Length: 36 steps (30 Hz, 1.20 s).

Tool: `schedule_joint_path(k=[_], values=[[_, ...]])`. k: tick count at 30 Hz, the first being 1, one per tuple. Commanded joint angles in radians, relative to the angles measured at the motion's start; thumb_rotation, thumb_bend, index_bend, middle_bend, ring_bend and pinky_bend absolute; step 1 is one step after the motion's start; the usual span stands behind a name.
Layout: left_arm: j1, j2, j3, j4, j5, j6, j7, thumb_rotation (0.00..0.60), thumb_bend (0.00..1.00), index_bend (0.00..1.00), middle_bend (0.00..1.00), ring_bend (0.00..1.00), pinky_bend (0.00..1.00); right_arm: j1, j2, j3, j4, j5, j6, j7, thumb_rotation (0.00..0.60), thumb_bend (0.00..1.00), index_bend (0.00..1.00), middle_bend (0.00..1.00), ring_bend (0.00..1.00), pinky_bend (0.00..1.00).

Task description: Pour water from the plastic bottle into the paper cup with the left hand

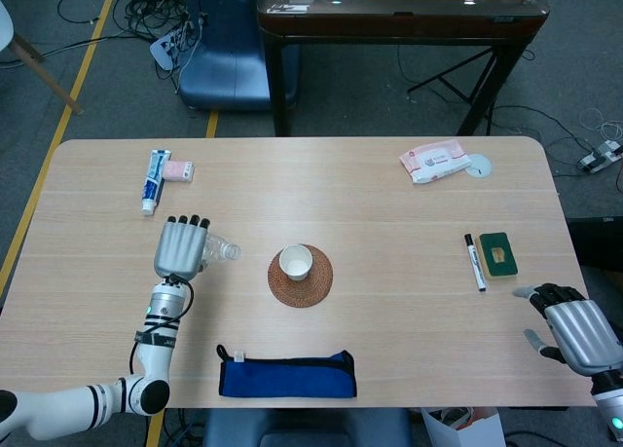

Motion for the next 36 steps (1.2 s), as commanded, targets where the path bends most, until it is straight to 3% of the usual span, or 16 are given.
schedule_joint_path(k=[1,22,36], values=[[-0.017,-0.024,0.008,0.012,-0.008,0.035,0.087,0.6,0.1,0.76,0.75,0.47,0.51,0.0,0.0,0.0,0.0,0.0,0.001,0.001,0.6,0.31,0.29,0.32,0.25,0.33],[-0.108,-0.151,-0.053,-0.014,-0.219,0.16,0.509,0.6,0.11,0.76,0.75,0.48,0.51,-0.001,0.008,0.004,0.001,0.004,0.004,0.021,0.6,0.31,0.29,0.32,0.25,0.33],[-0.168,-0.226,-0.068,0.043,-0.3,0.197,0.638,0.6,0.11,0.75,0.75,0.48,0.51,0.003,0.011,0.005,0.006,0.013,-0.007,0.04,0.6,0.31,0.29,0.32,0.25,0.33]])
